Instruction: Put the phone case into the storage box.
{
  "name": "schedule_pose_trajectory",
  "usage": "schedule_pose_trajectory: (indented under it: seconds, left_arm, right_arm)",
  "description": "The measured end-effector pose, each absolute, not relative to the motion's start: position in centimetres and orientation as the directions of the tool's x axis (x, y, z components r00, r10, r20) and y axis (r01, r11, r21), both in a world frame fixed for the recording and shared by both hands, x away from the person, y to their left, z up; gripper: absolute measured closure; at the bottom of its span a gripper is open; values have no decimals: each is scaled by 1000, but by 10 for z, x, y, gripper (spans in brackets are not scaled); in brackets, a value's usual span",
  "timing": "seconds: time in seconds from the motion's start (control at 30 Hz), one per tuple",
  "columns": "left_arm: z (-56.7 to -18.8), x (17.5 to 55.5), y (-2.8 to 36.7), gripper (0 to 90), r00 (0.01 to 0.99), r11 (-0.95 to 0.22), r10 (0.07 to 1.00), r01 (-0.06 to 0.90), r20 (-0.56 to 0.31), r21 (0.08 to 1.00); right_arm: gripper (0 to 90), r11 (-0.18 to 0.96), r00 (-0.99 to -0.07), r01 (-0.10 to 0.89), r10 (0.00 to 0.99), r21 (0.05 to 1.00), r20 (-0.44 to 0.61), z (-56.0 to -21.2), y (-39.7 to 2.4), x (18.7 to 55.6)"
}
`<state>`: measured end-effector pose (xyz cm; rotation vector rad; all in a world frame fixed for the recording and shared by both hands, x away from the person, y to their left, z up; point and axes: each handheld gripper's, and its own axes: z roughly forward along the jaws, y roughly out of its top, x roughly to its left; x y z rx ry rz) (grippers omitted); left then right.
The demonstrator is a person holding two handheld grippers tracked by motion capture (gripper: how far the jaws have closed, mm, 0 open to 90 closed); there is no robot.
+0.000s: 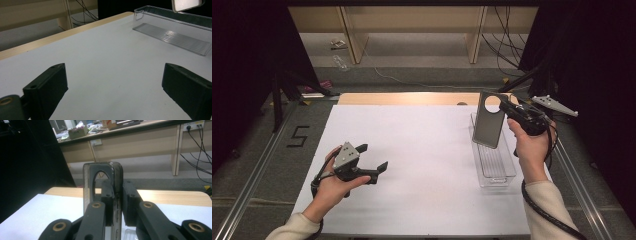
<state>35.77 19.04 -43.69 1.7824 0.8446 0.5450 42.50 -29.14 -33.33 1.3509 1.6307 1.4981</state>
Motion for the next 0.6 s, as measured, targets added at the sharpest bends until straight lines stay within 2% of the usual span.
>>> schedule_pose_trajectory:
  seconds: [0.6]
  left_arm:
    - [-437,358,191,58,648,-209,761,286,-28,935]
  right_arm:
    - [818,-121,-342,303,912,945,227,-333,-293,425]
